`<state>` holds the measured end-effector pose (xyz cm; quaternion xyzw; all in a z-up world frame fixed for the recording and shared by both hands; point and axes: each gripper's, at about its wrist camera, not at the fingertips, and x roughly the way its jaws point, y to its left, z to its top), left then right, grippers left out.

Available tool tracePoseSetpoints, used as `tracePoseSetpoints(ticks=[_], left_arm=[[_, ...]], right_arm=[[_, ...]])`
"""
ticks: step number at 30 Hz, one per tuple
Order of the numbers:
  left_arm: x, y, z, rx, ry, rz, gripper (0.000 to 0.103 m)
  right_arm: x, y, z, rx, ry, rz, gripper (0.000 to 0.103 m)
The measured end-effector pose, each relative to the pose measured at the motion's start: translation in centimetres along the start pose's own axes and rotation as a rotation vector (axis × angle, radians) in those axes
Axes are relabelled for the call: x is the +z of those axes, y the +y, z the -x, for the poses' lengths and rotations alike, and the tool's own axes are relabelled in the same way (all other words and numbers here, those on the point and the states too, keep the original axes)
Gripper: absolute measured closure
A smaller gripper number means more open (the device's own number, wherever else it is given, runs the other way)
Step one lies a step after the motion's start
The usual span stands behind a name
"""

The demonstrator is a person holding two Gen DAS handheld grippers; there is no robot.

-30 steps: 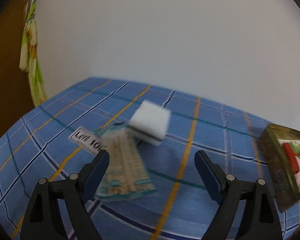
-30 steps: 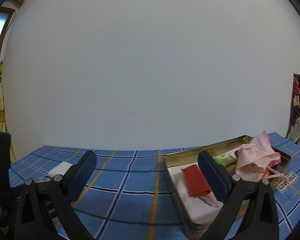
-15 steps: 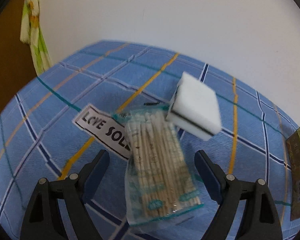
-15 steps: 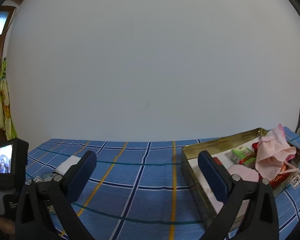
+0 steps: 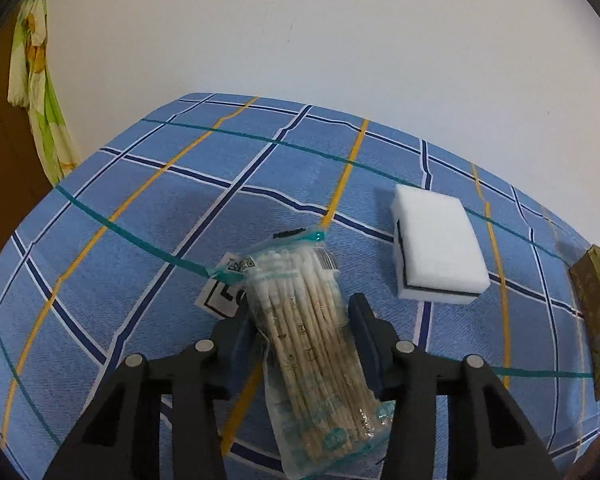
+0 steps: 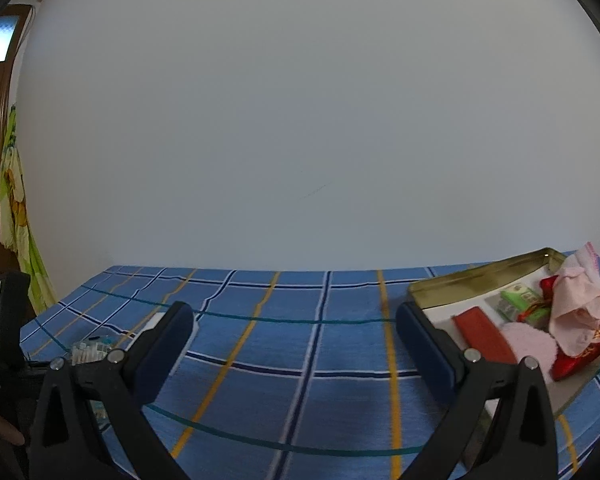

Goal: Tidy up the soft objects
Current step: 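Grasp the white sponge with the right tool and lift it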

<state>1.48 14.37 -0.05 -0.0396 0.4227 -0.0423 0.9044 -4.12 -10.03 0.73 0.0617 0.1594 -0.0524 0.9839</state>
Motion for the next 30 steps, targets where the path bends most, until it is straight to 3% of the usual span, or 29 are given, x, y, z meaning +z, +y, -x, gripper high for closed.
tracePoseSetpoints(ticks=[3,9,13,18,26,30], left_arm=[[0.0,0.0,0.3,0.005,-0.022,-0.004,0.063],[0.0,1.4,1.0,0.012,-0.058,0.081,0.064],[0.2,2.2,1.6,0.055,-0.095,0.089,0.064],[0.3,2.8,0.6,0.061,-0.033,0.105,0.063],[0.1,3.3,0.1,0.065,-0.007,0.134,0.053],[-0.2,2.7,0.2,0.081,0.009,0.099,0.037]], right_arm=[[0.0,1.5,-0.9,0.012,0.033,0.028,0.000],[0.1,4.8,-3.4,0.062,0.110,0.077,0.000],[0.0,6.5,-6.2,0.101,0.204,0.078,0.000],[-0.7,8.9,-9.0,0.125,0.316,0.068,0.000],[-1.9,12.1,-11.9,0.121,0.430,0.098,0.004],[-2.2,12.3,-12.6,0.120,0.458,0.100,0.005]])
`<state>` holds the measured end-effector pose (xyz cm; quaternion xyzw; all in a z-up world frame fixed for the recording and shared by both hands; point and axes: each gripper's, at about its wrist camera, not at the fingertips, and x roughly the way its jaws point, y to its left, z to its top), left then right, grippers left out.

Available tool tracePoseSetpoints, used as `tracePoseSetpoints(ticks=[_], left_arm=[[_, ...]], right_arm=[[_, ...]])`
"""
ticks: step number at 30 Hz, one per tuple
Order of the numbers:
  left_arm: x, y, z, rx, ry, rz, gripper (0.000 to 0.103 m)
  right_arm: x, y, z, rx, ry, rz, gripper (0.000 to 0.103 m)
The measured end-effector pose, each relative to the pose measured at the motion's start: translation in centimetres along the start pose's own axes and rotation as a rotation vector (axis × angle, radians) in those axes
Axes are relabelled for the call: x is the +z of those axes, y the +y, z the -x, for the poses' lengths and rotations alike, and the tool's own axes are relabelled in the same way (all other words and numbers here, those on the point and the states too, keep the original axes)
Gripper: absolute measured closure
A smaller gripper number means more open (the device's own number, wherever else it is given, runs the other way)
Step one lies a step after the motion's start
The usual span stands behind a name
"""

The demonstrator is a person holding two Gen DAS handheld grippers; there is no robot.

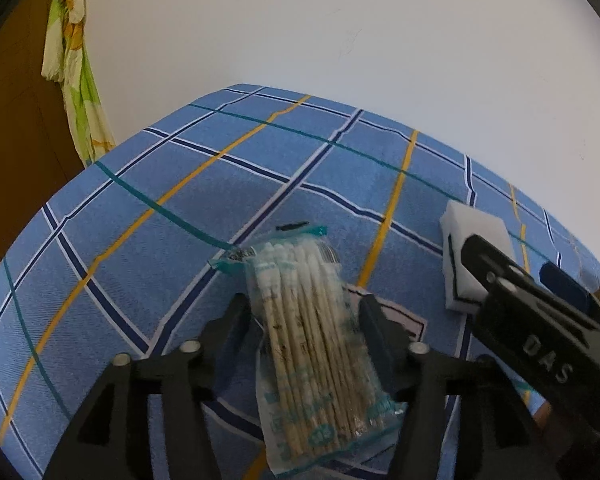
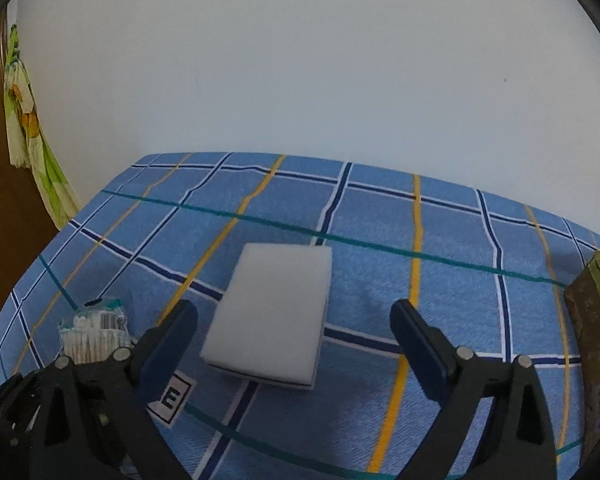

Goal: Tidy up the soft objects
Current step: 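Grasp the white sponge with the right tool and lift it, then carry the cotton swab bag with the left tool while the right tool carries the sponge over the tin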

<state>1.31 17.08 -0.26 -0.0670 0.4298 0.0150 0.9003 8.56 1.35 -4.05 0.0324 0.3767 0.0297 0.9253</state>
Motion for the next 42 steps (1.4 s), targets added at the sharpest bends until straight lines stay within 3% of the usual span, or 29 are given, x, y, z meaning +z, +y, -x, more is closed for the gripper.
tracePoseSetpoints(ticks=[6,9,12,16,18,22,25,30,34,42], left_arm=[[-0.4,-0.7,-0.1,0.041,0.003,-0.057,0.033],[-0.4,-0.5,0.1,0.053,-0.009,-0.056,0.055],[-0.2,0.0,0.2,0.032,-0.012,-0.033,0.060],[0.0,0.5,0.6,-0.040,-0.033,0.016,0.064],[0.2,0.5,1.3,-0.052,-0.080,0.025,0.064],[0.4,0.2,2.9,0.027,-0.198,0.012,0.064],[0.6,0.7,3.3,-0.004,-0.227,0.048,0.064],[0.6,0.5,3.5,-0.042,-0.257,0.042,0.064],[0.0,-0.6,4.6,-0.002,-0.326,-0.013,0.064],[-0.7,-1.4,6.0,-0.007,-0.393,-0.035,0.064]], right_arm=[[0.0,0.5,-1.4,-0.004,0.070,0.026,0.017],[-0.1,0.9,-1.5,0.009,0.083,0.048,0.027],[-0.2,1.2,-1.8,0.051,0.108,0.065,0.042],[-0.2,0.8,-1.4,0.086,0.099,0.059,0.048],[-0.2,0.2,-1.0,0.123,0.087,0.042,0.049],[-0.8,-0.9,1.1,0.175,0.014,0.020,0.049],[-1.2,-1.2,3.9,0.156,-0.104,0.070,0.049],[-2.4,-1.9,7.3,0.137,-0.214,0.104,0.049],[-3.4,-2.6,8.5,0.090,-0.241,0.117,0.049],[-5.0,-3.8,10.4,0.050,-0.256,0.133,0.048]])
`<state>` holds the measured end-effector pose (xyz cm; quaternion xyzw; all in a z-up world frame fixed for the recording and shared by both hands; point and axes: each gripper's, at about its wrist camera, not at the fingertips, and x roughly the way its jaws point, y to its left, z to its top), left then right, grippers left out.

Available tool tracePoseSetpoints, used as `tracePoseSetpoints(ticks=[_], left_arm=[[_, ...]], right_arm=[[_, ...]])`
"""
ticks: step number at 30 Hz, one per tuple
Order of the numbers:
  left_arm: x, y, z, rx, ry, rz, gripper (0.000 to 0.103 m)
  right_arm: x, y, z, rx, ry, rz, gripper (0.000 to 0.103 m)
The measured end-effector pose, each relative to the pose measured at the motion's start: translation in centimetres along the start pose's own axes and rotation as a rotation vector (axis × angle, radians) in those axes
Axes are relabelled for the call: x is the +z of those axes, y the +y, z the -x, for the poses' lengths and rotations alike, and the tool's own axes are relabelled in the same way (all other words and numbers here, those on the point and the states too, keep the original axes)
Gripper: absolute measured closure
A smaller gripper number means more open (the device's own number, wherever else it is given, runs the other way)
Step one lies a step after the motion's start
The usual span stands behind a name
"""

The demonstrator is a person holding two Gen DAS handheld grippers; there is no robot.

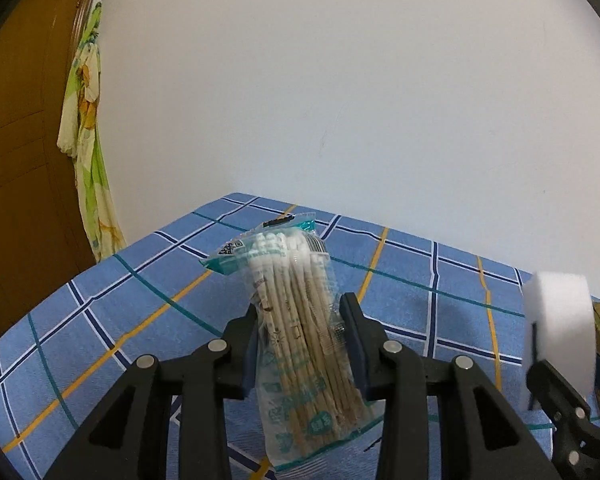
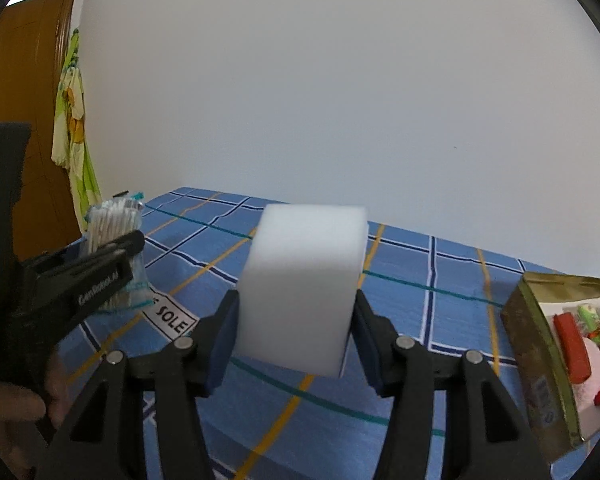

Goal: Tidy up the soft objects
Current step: 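Carry the cotton swab bag with the left tool while the right tool carries the sponge over the tin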

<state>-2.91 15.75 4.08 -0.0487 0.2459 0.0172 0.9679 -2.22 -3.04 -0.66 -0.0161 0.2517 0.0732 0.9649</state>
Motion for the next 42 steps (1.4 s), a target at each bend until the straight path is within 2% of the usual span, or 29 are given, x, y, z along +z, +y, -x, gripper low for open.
tracePoseSetpoints(ticks=[5,14,28,42], left_arm=[[-0.3,-0.5,0.4,-0.007,0.007,0.011,0.064],[-1.4,-3.4,1.9,-0.004,0.009,-0.055,0.064],[-2.6,-5.5,3.5,-0.028,0.024,-0.074,0.064],[-4.1,-9.3,5.2,-0.084,0.021,-0.127,0.064]], right_arm=[[-0.5,-0.6,0.7,-0.003,0.007,-0.008,0.048],[-1.4,-1.3,2.6,-0.025,-0.009,0.013,0.048],[-2.7,-2.8,5.6,-0.046,-0.027,0.045,0.048],[-3.1,-5.4,8.1,-0.091,-0.063,0.038,0.048]])
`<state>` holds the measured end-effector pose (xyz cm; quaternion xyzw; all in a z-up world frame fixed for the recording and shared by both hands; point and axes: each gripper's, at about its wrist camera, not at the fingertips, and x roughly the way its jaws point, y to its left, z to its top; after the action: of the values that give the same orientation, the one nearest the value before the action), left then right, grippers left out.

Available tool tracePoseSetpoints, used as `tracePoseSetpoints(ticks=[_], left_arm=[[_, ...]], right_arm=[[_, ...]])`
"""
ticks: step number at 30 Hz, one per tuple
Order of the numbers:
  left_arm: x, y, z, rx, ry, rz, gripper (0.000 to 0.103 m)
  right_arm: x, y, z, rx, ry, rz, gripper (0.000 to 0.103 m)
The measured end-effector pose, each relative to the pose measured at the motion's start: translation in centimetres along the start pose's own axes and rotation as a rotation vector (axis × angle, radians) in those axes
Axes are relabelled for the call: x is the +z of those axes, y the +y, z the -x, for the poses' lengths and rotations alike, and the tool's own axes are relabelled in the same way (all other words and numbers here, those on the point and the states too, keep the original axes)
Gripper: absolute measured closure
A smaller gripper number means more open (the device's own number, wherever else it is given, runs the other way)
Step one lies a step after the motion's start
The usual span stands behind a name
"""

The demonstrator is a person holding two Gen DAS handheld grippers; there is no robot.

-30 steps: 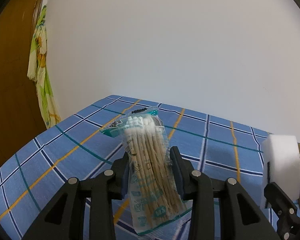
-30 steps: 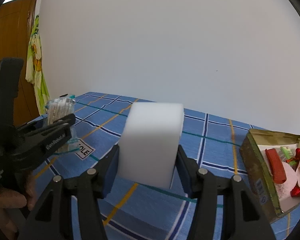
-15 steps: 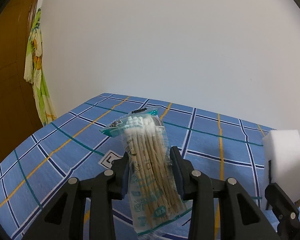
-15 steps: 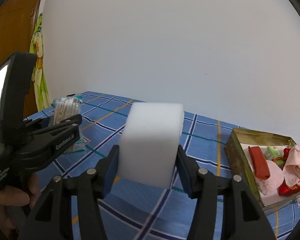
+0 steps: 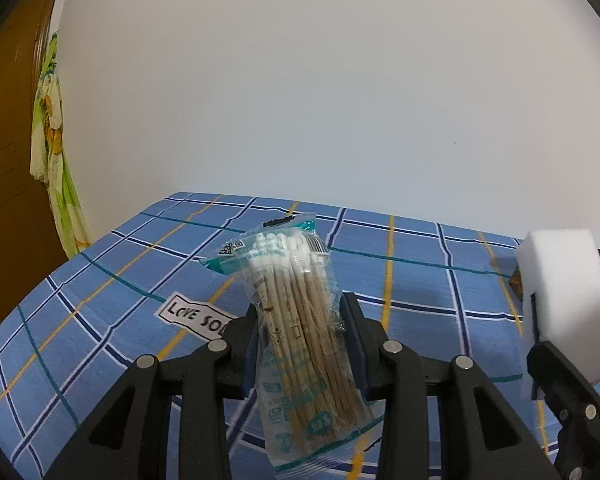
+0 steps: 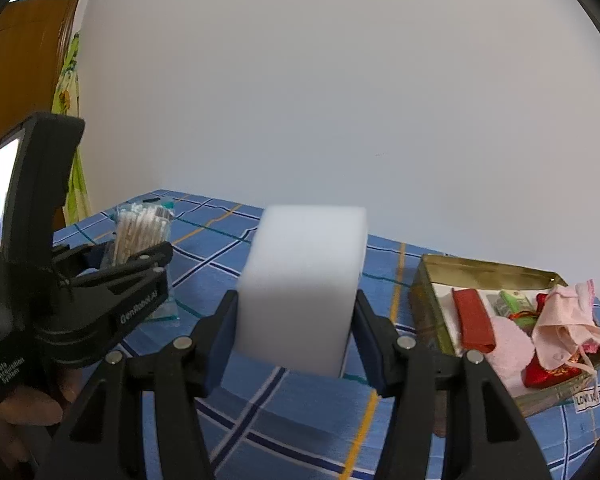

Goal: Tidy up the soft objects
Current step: 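Carry the cotton swab bag with the left tool while the right tool carries the sponge over the tin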

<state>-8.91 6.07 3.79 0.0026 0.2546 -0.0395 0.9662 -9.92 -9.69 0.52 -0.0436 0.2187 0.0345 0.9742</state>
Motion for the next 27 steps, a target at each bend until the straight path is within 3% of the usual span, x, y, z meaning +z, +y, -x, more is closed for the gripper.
tracePoseSetpoints(ticks=[14,21,27], left_arm=[[0.0,-2.6,0.5,-0.039,0.016,-0.005,0.064],[0.6,-4.4,2.1,0.025,-0.006,-0.051,0.064],[1.0,-5.6,3.0,-0.025,-0.014,-0.053,0.064]], right_arm=[[0.4,0.1,2.4,-0.041,-0.018,-0.006,0.047],[0.8,-1.5,4.3,0.010,-0.043,-0.074,0.047],[0.7,-2.7,4.0,0.021,-0.010,-0.150,0.047]])
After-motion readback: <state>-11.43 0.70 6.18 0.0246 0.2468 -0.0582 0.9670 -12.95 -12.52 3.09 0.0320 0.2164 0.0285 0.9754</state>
